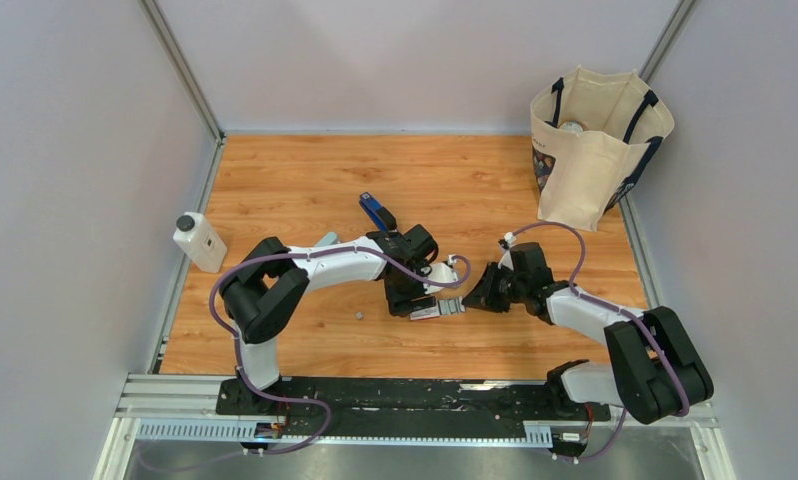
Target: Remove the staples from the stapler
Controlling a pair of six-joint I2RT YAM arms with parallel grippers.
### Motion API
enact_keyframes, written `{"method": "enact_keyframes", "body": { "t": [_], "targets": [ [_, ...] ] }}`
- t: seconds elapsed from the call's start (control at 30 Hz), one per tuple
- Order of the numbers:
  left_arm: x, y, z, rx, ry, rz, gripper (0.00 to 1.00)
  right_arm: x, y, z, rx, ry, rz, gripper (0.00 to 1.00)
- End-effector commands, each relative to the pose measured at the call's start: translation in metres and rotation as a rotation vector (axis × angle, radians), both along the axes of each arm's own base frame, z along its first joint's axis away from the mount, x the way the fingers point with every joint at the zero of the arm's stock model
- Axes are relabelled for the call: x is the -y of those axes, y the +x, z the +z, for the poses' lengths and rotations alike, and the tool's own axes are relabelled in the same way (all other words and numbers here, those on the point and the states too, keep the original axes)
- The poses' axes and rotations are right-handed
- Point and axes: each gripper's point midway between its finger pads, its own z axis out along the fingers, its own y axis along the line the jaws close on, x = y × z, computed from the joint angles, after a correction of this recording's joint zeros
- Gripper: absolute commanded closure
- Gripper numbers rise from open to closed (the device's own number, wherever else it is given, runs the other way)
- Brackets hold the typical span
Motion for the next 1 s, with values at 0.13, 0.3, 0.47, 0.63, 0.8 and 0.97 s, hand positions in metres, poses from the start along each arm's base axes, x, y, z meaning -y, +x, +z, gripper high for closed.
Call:
{"method": "enact_keyframes", "body": {
  "t": [0.13,0.3,0.47,0.63,0.8,0.97],
  "targets": [
    [0.015,0.005,0.008,0.018,-0.038,-0.012,0.32,-0.004,0.005,0.006,0.029,0.030,0.001,0.89],
    [0.014,0.005,0.008,0.020,-0.033,-0.016,0.32,-0.001,0.000,0.000,0.016,0.022,0.000,0.90],
    [0.016,0.007,0.010,0.026,-0.038,-0.014,0.32,-0.001,-0.001,-0.001,0.011,0.024,-0.001,0.90],
    [0.018,0.008,0.013,0.028,-0.044,-0.014,0.32,-0.002,-0.001,0.001,0.015,0.029,-0.001,0.90],
    [0.019,0.009,0.014,0.029,-0.045,-0.013,0.32,-0.006,-0.002,0.000,0.014,0.028,0.005,0.91],
    [0.017,0.008,0.013,0.029,-0.041,-0.013,0.32,-0.012,-0.005,-0.003,0.011,0.013,0.020,0.92]
  ]
}}
